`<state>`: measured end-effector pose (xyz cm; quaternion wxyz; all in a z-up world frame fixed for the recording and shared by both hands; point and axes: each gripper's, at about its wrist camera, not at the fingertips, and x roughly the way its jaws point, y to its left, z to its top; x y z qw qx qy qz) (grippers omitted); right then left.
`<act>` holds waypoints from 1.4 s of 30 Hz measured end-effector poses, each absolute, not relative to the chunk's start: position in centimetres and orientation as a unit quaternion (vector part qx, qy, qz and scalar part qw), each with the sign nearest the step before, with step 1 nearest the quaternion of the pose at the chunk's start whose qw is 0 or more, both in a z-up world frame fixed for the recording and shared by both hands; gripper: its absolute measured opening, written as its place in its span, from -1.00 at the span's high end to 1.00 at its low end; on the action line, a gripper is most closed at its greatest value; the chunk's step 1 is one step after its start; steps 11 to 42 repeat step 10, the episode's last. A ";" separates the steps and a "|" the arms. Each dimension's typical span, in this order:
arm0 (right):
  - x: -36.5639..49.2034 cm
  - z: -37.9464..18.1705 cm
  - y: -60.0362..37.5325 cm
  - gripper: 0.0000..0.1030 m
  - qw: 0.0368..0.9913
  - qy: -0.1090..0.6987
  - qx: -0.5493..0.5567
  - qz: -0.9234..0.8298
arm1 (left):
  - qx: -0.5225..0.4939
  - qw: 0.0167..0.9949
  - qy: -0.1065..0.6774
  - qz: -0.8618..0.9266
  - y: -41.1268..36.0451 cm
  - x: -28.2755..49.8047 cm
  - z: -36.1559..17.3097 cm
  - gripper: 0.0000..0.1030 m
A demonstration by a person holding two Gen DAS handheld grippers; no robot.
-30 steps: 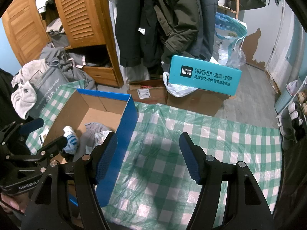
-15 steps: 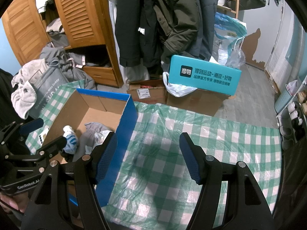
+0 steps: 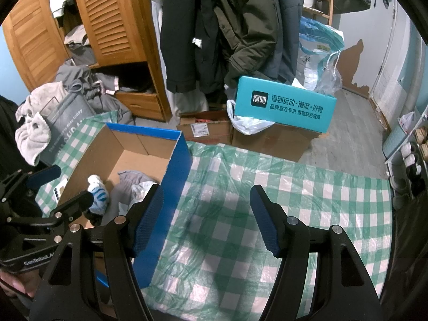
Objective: Organize soft objects
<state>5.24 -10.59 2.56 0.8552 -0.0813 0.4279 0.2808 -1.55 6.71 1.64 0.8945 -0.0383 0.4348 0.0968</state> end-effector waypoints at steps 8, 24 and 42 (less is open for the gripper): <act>5.3 2.6 -10.6 -0.29 0.855 0.428 -0.082 0.281 | -0.040 0.896 0.431 0.095 6.3 -1.5 1.7 -0.56; 5.3 2.6 -10.6 -0.29 0.855 0.428 -0.082 0.281 | -0.039 0.895 0.433 0.096 6.2 -1.5 1.6 -0.56; 5.3 2.6 -10.6 -0.29 0.855 0.428 -0.082 0.281 | -0.039 0.895 0.433 0.096 6.2 -1.5 1.6 -0.56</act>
